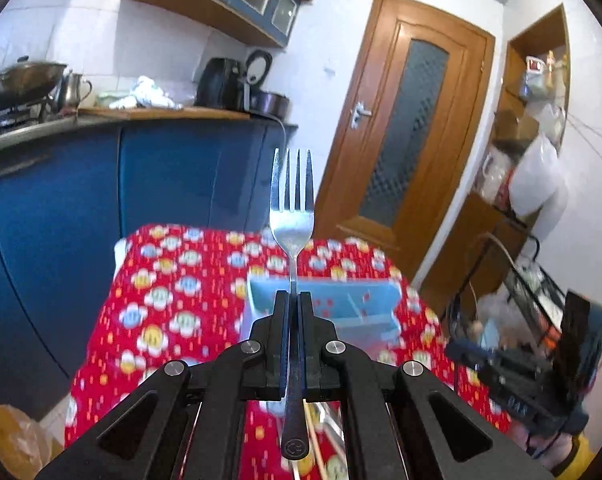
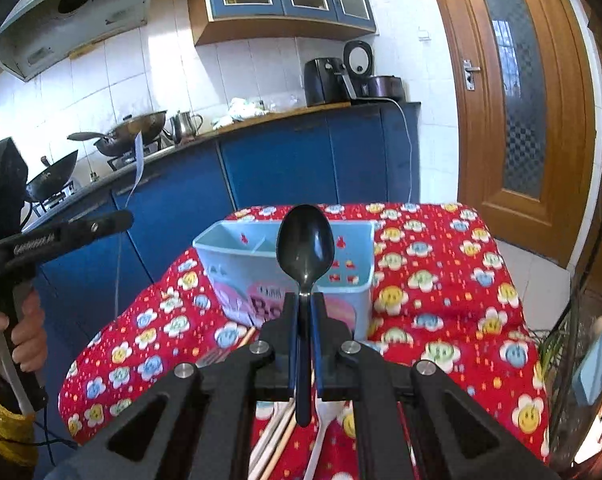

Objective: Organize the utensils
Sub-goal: 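Carry the black spoon to the blue box with right tool while left carries fork, then drop the black spoon into the box with right tool while left releases fork, then move both tools back down to the utensils on the cloth, then grasp a silver fork with the left tool while the right grasps the beige spoon, then lower the silver fork into the box with left tool while right holds beige spoon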

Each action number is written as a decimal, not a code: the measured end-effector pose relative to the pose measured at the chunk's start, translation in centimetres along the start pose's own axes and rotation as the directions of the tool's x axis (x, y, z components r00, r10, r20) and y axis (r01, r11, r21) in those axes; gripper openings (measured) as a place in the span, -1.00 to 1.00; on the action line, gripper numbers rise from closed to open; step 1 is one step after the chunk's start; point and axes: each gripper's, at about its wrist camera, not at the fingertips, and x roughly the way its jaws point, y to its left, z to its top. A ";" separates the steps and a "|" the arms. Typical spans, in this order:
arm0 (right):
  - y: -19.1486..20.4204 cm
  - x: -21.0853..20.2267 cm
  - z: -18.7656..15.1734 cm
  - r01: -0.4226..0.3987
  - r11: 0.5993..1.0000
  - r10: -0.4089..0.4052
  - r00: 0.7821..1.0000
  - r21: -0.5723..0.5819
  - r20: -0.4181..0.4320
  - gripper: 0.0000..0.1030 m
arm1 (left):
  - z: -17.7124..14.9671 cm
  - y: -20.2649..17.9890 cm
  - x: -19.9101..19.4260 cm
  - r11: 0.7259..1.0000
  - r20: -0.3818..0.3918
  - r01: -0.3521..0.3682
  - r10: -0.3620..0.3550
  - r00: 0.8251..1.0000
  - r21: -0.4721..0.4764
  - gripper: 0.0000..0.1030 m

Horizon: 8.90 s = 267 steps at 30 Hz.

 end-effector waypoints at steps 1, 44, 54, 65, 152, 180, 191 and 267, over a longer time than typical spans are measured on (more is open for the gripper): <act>-0.1 0.1 0.2 0.001 1.000 -0.001 1.000 0.000 0.004 -0.85 | 0.6 0.0 0.5 1.000 0.015 -0.007 0.007 1.000 0.000 -0.93; -4.1 11.4 1.9 -0.033 0.997 0.030 0.998 0.069 0.053 -0.83 | -3.2 -0.5 11.5 0.980 0.165 -0.180 0.165 0.973 0.081 -0.93; -4.1 11.6 1.6 0.005 0.998 -0.005 1.000 0.062 0.004 -0.73 | -3.3 0.0 10.5 0.983 0.129 -0.178 0.173 0.976 0.032 -0.70; -3.2 8.3 2.9 0.021 0.998 -0.026 0.997 0.059 0.078 -0.30 | -2.6 0.1 7.9 0.990 0.091 -0.137 0.134 0.987 0.022 -0.19; -2.8 1.7 -8.4 0.074 0.985 -0.016 0.938 0.154 -0.347 -0.13 | -11.3 -0.3 9.3 0.990 -0.662 -0.056 0.127 0.739 0.128 -0.86; -0.1 7.5 -6.3 0.094 0.994 -0.109 0.713 -0.060 -0.693 -0.59 | -11.9 2.8 4.3 0.999 -0.390 0.008 -0.021 0.920 -0.036 -0.87; -0.4 7.1 -6.6 0.124 0.992 -0.116 0.773 -0.031 -0.624 -0.85 | -11.7 2.7 3.1 0.998 -0.341 0.026 -0.041 0.939 -0.048 -0.87; -1.4 -0.8 -5.5 -0.041 0.989 0.048 0.998 0.144 -0.045 -0.85 | -9.0 5.1 7.9 0.997 -0.381 -0.033 0.001 0.924 -0.076 -0.16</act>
